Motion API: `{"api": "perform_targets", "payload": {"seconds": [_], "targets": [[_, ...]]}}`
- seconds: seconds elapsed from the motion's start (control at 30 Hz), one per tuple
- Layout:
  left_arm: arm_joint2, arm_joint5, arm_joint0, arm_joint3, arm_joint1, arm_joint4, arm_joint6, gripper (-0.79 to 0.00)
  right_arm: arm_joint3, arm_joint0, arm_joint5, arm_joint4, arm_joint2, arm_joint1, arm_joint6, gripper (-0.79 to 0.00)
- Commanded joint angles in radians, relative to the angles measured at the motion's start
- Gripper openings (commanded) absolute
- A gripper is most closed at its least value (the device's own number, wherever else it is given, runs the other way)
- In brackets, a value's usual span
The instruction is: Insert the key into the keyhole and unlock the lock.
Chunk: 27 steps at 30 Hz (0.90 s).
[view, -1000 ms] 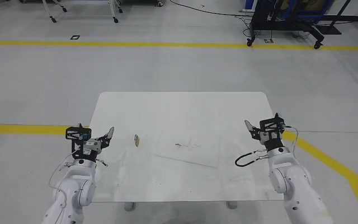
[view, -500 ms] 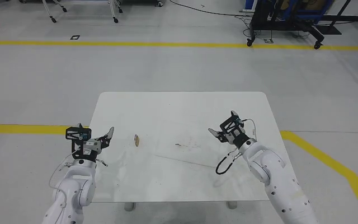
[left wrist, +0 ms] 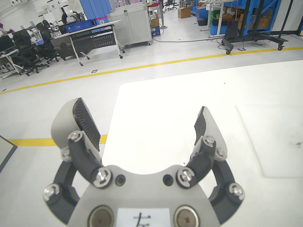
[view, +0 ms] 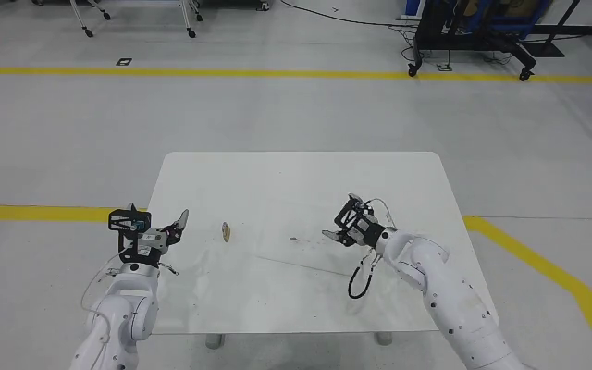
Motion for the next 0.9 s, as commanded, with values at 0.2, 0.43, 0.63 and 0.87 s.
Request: {"api": "perform_targets", "payload": {"seconds": [0.2,0.43,0.63,0.87], "targets": [[0.000,0.000,0.000,0.000,0.000,0.000,0.000,0.000,0.268,0.249,-0.333,-0.028,-0.179,-0.031,-0.073,-0.394],[0.000,0.000,0.000,0.000,0.000,0.000,0.000,0.000,0.470,0.407,-0.375,0.028,-0.309,-0.086,-0.078,-0.579],[0.000,0.000,0.000,0.000,0.000,0.000,0.000,0.000,0.564,0.474,-0.323,0.032,-0.416,-0.139,-0.052,-0.714],[0.000,0.000,0.000,0.000,0.000,0.000,0.000,0.000,0.645,0.518,-0.322,0.033,-0.480,-0.176,-0.069,-0.785]]}}
